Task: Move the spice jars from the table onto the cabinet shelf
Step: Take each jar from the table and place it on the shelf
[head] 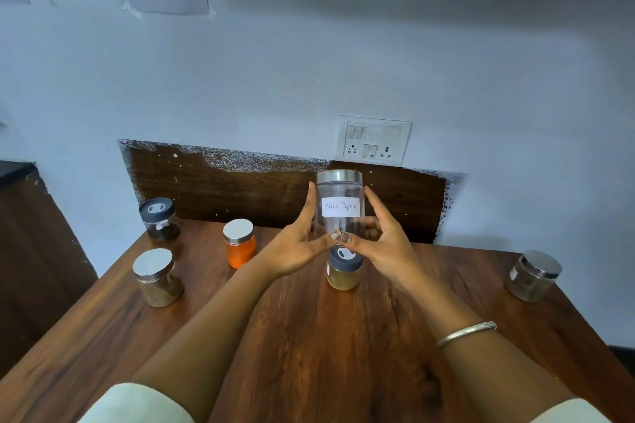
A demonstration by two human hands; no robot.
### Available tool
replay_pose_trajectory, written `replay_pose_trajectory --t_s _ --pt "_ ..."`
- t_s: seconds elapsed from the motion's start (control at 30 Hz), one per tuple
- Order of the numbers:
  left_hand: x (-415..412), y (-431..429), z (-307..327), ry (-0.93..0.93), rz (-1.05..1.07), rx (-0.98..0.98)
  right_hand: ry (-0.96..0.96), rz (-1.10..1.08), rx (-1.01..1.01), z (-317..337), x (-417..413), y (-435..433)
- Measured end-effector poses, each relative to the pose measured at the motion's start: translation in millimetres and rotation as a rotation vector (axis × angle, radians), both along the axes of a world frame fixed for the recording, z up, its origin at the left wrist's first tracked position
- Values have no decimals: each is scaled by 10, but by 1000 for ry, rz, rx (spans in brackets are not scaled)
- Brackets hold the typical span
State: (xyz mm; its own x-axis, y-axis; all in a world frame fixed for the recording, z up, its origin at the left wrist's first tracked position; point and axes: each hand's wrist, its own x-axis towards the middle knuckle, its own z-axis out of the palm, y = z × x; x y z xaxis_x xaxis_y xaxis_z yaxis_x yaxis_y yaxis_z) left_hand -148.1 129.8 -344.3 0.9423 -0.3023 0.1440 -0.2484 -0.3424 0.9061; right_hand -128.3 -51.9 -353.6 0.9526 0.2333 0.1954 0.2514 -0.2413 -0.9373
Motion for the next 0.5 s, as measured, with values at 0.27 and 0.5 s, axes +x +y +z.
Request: replay_pose_trajectory --t_s 0.27,0.5 --pt "15 -2 96 -136 45 69 8 107 -82 203 0 -146" --pt "72 16 323 -286 59 123 -139 64 -198 438 45 -170"
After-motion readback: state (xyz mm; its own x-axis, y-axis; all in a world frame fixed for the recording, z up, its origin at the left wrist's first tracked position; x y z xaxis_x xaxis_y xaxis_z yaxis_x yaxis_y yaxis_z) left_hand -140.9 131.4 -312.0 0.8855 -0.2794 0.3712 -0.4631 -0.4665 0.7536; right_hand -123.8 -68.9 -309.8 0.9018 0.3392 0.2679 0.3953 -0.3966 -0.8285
